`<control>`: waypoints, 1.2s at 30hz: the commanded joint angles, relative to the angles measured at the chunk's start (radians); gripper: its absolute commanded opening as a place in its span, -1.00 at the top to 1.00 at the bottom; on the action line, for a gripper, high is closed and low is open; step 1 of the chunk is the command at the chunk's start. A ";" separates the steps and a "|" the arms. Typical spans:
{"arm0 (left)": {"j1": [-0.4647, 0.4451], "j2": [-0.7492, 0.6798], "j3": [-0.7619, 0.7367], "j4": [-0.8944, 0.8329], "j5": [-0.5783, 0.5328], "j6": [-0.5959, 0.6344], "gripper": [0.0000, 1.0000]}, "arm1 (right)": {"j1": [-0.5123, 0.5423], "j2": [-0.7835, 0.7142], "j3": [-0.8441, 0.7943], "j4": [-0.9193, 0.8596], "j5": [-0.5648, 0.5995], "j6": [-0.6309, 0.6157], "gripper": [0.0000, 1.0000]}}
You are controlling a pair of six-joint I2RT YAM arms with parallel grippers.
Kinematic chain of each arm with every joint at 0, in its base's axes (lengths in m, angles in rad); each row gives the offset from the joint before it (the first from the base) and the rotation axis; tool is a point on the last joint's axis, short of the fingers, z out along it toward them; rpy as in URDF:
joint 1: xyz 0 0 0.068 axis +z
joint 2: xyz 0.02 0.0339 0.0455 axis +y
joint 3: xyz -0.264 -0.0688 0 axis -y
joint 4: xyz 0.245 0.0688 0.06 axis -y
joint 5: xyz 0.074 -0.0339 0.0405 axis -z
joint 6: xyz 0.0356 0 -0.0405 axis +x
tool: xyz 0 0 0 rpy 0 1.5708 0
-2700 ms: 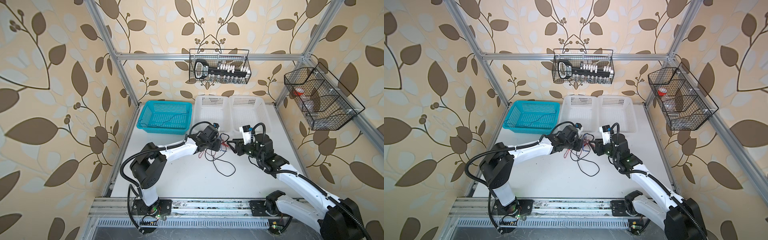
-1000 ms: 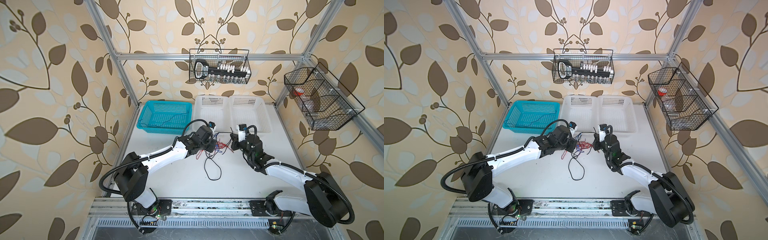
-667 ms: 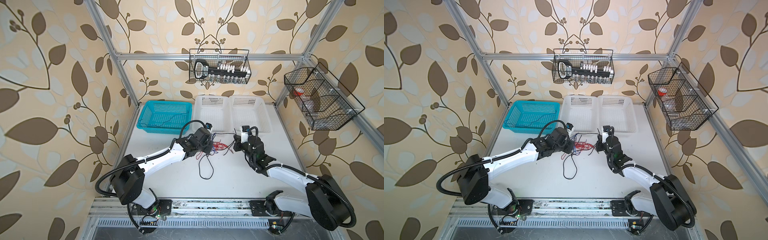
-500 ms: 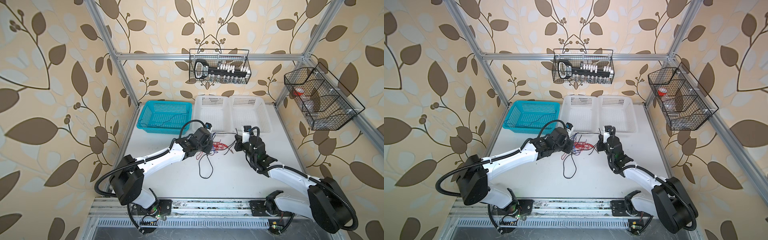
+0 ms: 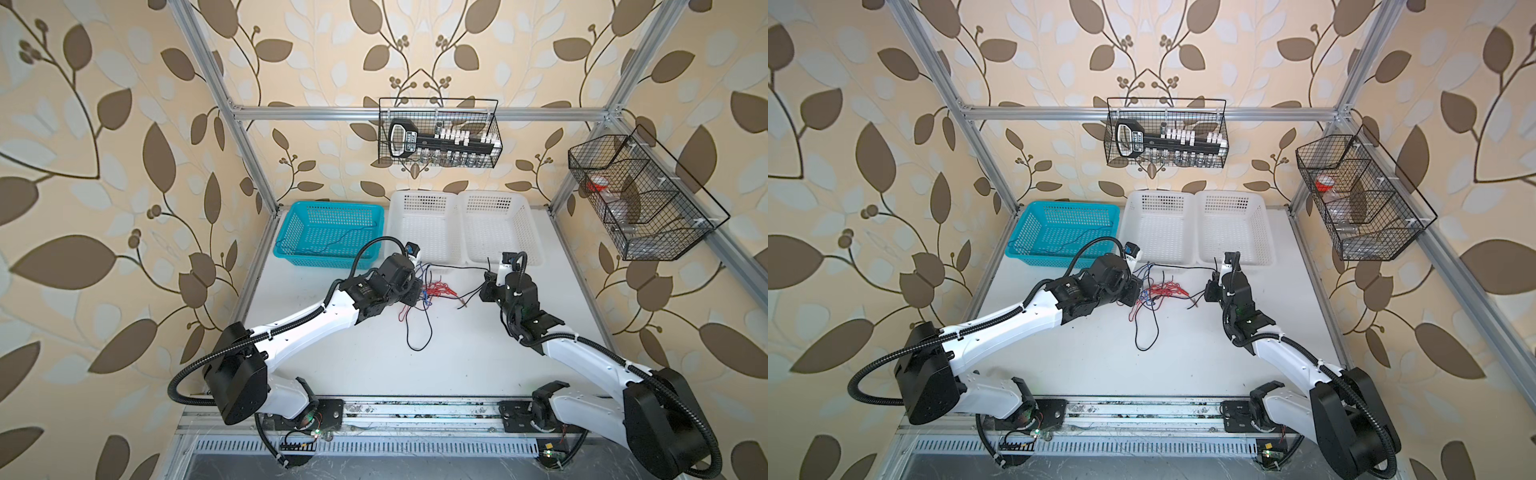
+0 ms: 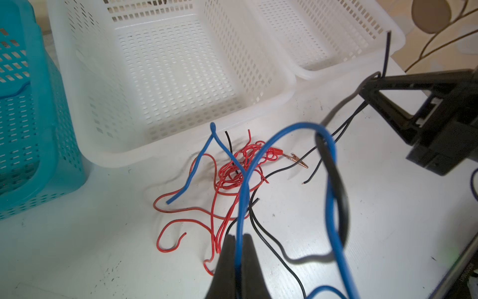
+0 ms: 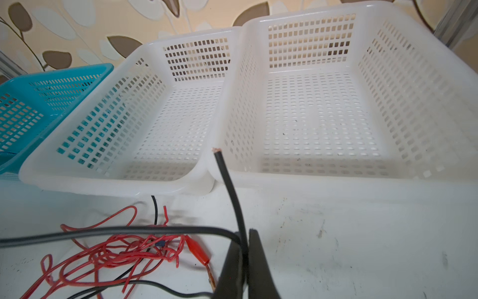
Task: Untangle the cables
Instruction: 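Pull the blue wire with the left gripper toward the teal basket, then lower the blue wire into the teal basket and open the left gripper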
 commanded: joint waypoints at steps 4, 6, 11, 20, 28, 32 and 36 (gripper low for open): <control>-0.002 -0.096 -0.010 -0.029 -0.081 0.019 1.00 | -0.032 0.016 -0.012 -0.065 0.056 0.055 1.00; -0.001 -0.127 -0.022 -0.036 -0.094 0.021 1.00 | -0.040 0.020 -0.009 -0.073 0.050 0.063 1.00; 0.006 -0.199 -0.059 -0.044 -0.131 0.028 1.00 | -0.054 0.036 -0.009 -0.086 0.034 0.078 1.00; 0.075 -0.284 -0.097 -0.059 -0.193 -0.011 1.00 | -0.081 0.064 -0.007 -0.100 0.011 0.113 1.00; 0.205 -0.307 -0.084 -0.114 -0.238 -0.081 1.00 | -0.110 0.085 -0.010 -0.112 0.005 0.139 1.00; 0.278 -0.305 -0.076 -0.140 -0.265 -0.115 1.00 | -0.114 0.081 -0.015 -0.115 0.018 0.145 1.00; 0.327 -0.297 -0.065 -0.157 -0.291 -0.129 1.00 | -0.120 0.075 -0.020 -0.115 0.019 0.152 1.00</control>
